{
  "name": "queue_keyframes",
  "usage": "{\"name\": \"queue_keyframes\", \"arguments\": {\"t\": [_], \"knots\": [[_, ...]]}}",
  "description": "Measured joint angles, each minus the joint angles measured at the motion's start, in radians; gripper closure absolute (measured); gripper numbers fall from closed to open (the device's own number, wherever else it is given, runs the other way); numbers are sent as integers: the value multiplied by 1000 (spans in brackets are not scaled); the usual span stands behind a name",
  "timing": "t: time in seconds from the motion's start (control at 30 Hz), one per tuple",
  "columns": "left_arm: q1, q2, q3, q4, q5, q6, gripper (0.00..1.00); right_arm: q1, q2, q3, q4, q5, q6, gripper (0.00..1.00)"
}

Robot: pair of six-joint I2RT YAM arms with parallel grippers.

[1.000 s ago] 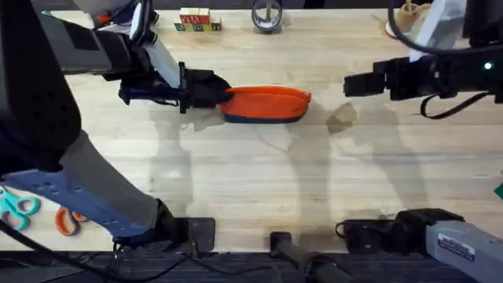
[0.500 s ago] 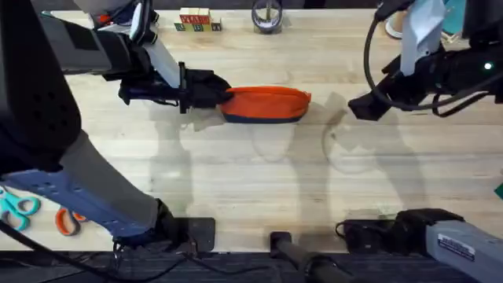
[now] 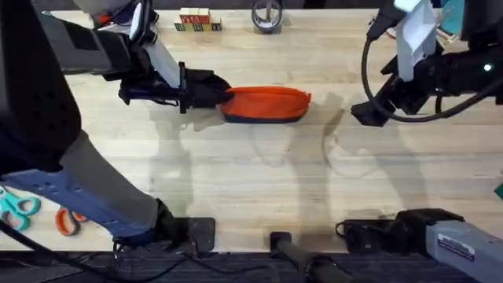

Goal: Unzip the bag, pick up the pens from the table one at a time and place them inside, then zip the bag closed.

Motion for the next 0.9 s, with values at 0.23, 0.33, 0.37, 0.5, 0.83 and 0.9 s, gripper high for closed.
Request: {"name": "queue_keyframes", "arguments": {"t": [0.23, 0.33, 0.37, 0.5, 0.83, 0.9], "knots": [[0, 0, 0, 0, 0, 0, 960, 0, 0, 0, 1, 97, -57, 4], [0, 0, 0, 0, 0, 0, 960, 0, 0, 0, 1, 120, -74, 3], [0, 0, 0, 0, 0, 0, 960, 0, 0, 0, 1, 124, -77, 3], [0, 0, 0, 0, 0, 0, 960, 0, 0, 0, 1, 136, -84, 3], [0, 0, 0, 0, 0, 0, 960, 0, 0, 0, 4, 51, -225, 4], [0, 0, 0, 0, 0, 0, 960, 0, 0, 0, 4, 3, -288, 5]]}}
